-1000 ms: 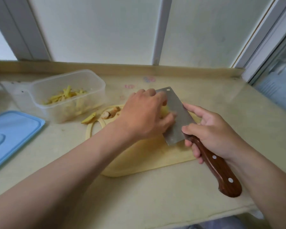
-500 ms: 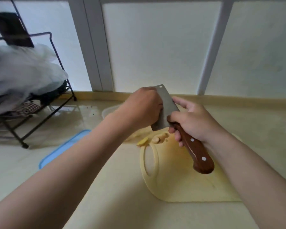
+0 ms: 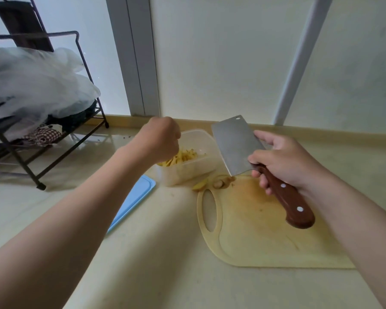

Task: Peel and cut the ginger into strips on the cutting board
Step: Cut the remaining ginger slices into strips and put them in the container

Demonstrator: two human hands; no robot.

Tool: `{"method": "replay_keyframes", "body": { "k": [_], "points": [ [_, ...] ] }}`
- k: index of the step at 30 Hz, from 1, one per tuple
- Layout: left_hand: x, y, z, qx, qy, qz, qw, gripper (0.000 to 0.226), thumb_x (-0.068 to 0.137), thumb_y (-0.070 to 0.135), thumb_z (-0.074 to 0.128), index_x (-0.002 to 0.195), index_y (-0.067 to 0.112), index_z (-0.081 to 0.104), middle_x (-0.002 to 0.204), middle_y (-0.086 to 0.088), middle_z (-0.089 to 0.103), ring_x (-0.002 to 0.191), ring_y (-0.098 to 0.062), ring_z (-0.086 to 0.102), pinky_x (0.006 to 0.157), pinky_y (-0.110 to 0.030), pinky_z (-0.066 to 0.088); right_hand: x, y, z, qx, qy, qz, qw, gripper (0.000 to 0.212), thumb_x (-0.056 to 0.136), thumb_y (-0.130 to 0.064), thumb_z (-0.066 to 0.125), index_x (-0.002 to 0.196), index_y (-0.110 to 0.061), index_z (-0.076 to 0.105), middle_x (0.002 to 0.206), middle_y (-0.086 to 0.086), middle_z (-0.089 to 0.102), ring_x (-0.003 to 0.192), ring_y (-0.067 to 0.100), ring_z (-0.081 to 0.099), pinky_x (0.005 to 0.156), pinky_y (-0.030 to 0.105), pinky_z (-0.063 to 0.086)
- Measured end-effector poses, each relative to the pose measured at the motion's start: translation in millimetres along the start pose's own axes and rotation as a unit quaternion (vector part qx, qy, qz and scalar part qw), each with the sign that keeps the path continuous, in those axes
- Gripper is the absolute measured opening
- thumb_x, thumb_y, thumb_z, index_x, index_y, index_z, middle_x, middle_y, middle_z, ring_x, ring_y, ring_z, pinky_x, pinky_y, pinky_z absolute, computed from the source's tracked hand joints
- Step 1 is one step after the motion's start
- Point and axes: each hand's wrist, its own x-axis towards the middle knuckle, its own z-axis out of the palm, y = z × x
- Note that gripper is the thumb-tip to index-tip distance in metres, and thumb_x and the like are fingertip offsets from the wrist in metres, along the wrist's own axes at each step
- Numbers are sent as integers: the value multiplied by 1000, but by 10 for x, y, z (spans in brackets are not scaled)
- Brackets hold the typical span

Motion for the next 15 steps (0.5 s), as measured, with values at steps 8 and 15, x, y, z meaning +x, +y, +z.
{"method": "replay_keyframes", "body": {
  "k": [8, 15],
  "points": [
    [-458, 576, 164, 19, -63, 157, 985, 24, 95, 18, 59, 116, 17, 70, 107, -1, 66, 101, -22, 60, 81, -32, 48, -231, 167, -326, -15, 35, 7, 999, 51, 94, 1, 60, 93, -49, 61, 60, 12, 61, 41, 22, 53, 39, 29, 48],
    [-588, 646, 467, 109, -117, 135, 978, 23, 92, 8, 54, 109, 11, 68, 105, -7, 64, 95, -26, 62, 82, -41, 56, -416, 372, -497, -8, 49, 16, 999, 60, 93, 2, 59, 123, -49, 58, 60, 12, 61, 40, 21, 53, 40, 30, 48]
  ]
}}
